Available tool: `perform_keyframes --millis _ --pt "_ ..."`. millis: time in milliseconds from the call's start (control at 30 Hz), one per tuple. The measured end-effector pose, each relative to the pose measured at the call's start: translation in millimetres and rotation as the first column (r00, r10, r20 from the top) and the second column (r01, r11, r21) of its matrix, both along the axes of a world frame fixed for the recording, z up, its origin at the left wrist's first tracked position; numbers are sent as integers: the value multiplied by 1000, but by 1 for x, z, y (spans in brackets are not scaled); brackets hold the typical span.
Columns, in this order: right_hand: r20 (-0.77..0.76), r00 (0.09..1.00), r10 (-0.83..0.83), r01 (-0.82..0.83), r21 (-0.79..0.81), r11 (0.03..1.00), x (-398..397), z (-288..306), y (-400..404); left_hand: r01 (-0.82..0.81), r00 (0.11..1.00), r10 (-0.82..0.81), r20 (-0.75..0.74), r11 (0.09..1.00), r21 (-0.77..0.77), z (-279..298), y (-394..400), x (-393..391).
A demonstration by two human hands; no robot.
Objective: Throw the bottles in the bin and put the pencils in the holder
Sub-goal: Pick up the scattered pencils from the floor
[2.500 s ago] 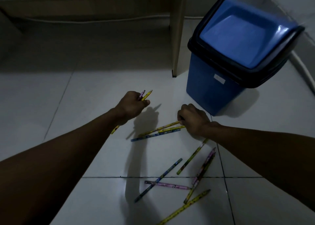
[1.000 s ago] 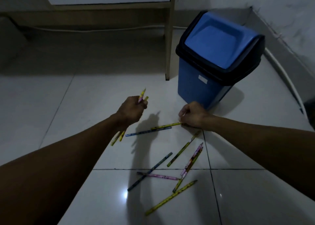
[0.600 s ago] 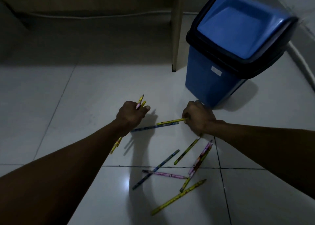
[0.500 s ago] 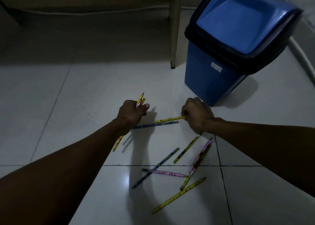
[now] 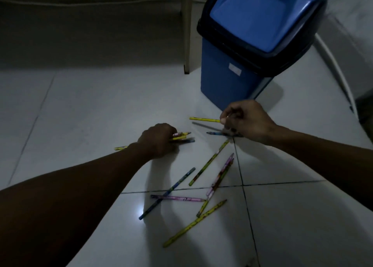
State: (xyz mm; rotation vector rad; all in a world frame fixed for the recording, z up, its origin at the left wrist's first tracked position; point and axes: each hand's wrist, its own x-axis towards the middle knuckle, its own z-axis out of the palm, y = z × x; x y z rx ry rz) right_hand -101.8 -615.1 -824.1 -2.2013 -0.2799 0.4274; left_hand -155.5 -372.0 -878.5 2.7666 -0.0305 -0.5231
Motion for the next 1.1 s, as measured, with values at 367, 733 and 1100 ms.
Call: perform_keyframes --millis 367,733,1100 --pt "-505 846 -169 366 321 873 -23 35 -73 135 990 -140 23 981 139 26 -19 12" --pt "-326 934 -148 194 111 975 -15 23 -27 -250 967 253 -21 937 -245 56 -29 6" --pt "32 996 87 -58 -517 854 -6 -35 -1 -412 911 367 -186 816 -405 56 -22 -22"
